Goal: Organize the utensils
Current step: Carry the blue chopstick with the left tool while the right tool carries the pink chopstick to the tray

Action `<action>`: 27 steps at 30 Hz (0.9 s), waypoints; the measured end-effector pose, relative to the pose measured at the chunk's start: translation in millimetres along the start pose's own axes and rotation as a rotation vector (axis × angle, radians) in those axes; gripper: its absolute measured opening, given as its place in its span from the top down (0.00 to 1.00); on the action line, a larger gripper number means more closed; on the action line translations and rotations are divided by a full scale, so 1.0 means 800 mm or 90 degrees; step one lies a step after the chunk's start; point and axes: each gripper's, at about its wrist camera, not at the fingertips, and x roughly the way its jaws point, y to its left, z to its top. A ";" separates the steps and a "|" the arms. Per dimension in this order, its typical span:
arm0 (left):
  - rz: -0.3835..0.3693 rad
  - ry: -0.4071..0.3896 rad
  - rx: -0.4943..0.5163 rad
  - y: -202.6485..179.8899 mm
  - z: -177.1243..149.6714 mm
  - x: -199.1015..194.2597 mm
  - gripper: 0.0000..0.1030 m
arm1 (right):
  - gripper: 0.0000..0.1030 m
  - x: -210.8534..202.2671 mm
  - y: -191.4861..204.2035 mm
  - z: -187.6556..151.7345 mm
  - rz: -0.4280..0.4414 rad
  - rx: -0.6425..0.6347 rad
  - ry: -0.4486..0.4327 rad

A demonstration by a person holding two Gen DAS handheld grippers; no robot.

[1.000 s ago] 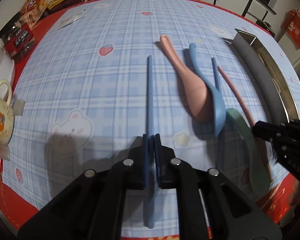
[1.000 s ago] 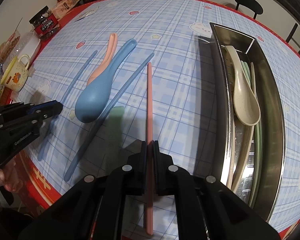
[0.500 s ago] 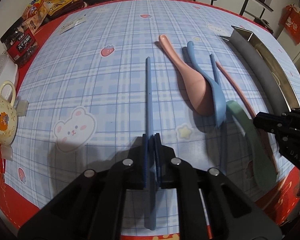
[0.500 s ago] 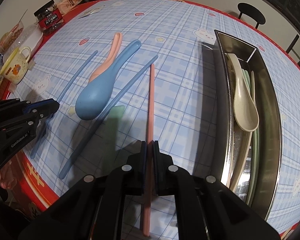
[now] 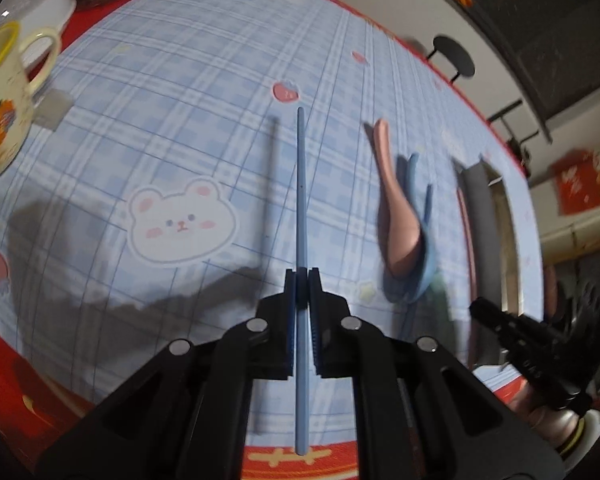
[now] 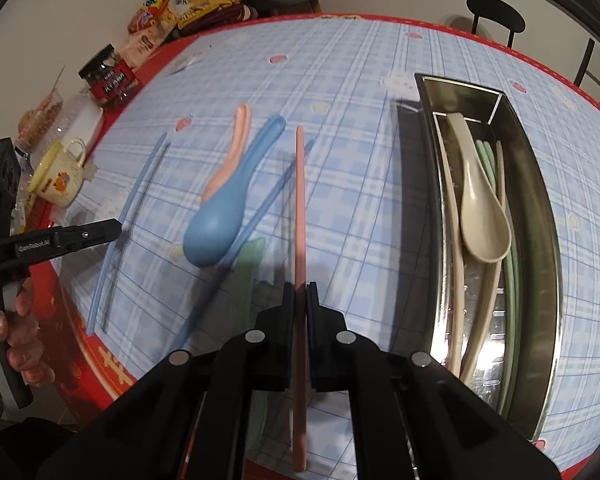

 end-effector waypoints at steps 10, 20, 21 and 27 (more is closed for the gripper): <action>-0.051 -0.013 0.006 -0.036 0.005 -0.024 0.90 | 0.94 -0.024 -0.017 0.006 0.010 0.030 -0.039; -0.096 -0.004 0.086 -0.135 0.021 -0.005 0.90 | 0.94 -0.057 -0.083 0.012 -0.025 0.099 -0.079; -0.101 -0.001 0.088 -0.143 0.022 -0.002 0.90 | 0.94 -0.059 -0.093 0.012 -0.033 0.110 -0.079; -0.145 0.030 0.100 -0.203 0.023 0.026 0.90 | 0.94 -0.057 -0.141 0.012 -0.060 0.152 -0.069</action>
